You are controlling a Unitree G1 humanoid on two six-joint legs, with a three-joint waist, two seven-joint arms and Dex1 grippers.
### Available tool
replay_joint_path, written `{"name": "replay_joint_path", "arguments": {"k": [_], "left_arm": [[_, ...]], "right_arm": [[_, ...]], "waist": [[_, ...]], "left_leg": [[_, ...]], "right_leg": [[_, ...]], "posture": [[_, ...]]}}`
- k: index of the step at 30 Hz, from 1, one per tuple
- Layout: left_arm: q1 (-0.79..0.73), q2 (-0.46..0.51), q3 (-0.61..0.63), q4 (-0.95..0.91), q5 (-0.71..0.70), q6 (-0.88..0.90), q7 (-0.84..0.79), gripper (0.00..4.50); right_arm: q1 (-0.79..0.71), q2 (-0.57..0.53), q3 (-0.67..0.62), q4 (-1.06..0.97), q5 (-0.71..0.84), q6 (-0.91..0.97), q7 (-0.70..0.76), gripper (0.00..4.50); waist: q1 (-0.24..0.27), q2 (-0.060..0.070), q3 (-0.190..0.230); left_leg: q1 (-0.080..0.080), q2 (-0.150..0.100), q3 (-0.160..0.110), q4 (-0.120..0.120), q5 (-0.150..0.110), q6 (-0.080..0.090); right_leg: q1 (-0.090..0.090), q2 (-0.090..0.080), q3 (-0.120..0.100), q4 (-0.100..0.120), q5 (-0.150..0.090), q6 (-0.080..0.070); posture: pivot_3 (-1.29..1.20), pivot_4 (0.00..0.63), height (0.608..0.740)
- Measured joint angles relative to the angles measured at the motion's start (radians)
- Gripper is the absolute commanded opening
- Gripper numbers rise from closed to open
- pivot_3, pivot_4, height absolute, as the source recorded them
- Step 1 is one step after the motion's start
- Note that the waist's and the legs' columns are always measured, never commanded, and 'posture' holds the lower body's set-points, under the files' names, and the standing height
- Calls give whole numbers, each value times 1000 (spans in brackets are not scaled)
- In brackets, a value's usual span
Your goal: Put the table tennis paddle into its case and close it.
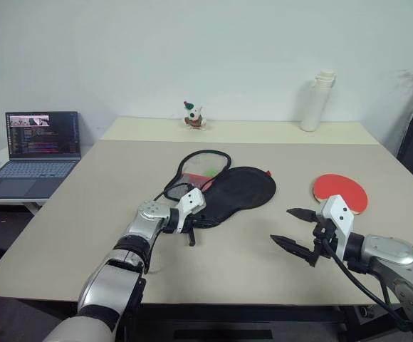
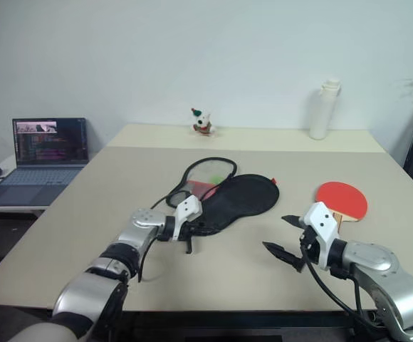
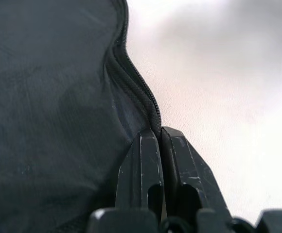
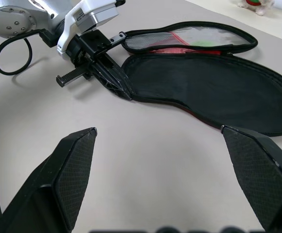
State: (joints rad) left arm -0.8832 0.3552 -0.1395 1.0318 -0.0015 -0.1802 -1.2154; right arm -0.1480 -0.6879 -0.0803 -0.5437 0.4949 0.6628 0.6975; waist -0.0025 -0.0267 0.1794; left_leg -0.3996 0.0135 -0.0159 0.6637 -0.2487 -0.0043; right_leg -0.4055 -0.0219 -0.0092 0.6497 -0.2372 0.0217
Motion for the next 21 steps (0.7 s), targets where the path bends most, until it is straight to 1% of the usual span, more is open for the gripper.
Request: {"name": "replay_joint_path", "arguments": {"k": [5, 7, 9, 13, 17, 21], "left_arm": [[206, -14, -6, -398, -89, 268, -37, 32], [264, -34, -12, -544, -117, 395, -11, 32], [292, -62, -18, -637, -126, 487, 34, 32], [296, -142, -33, -706, -133, 588, 139, 32], [272, -234, -52, -685, -114, 607, 270, 32], [245, -283, -54, -658, -110, 605, 333, 32]], "right_arm": [[13, -7, -22, 0, 0, 0, 0, 4500], [21, -9, -27, 0, 0, 0, 1, 4500], [29, -11, -34, -1, 2, 0, 3, 4500], [54, -19, -55, -1, 3, 0, 18, 4500], [55, -24, -59, 0, 4, 0, 24, 4500], [55, -28, -60, 0, 4, 0, 29, 4500]], "waist": [[0, 0, 0], [2, 0, 0], [5, 0, 0], [6, 0, 0], [5, 0, 0], [4, 0, 0]], "left_leg": [[0, 0, 0, 0, 0, 0], [0, 0, -1, 0, 0, 0], [0, 0, -2, 1, 0, 0], [0, -1, -1, 1, 0, 0], [0, -1, -1, 1, 0, 0], [0, -1, 0, 1, 0, 0]], "right_leg": [[0, -1, 1, 0, 0, 0], [0, -1, 0, 0, 0, 0], [0, -1, 0, 0, 0, 0], [1, -1, 1, 0, 0, 1], [1, 0, 0, 0, 0, 1], [1, 0, 1, 0, 0, 1]], "posture": [[0, 150, 740], [0, 150, 740], [0, 150, 740], [0, 150, 740], [0, 150, 740], [0, 150, 740]]}}
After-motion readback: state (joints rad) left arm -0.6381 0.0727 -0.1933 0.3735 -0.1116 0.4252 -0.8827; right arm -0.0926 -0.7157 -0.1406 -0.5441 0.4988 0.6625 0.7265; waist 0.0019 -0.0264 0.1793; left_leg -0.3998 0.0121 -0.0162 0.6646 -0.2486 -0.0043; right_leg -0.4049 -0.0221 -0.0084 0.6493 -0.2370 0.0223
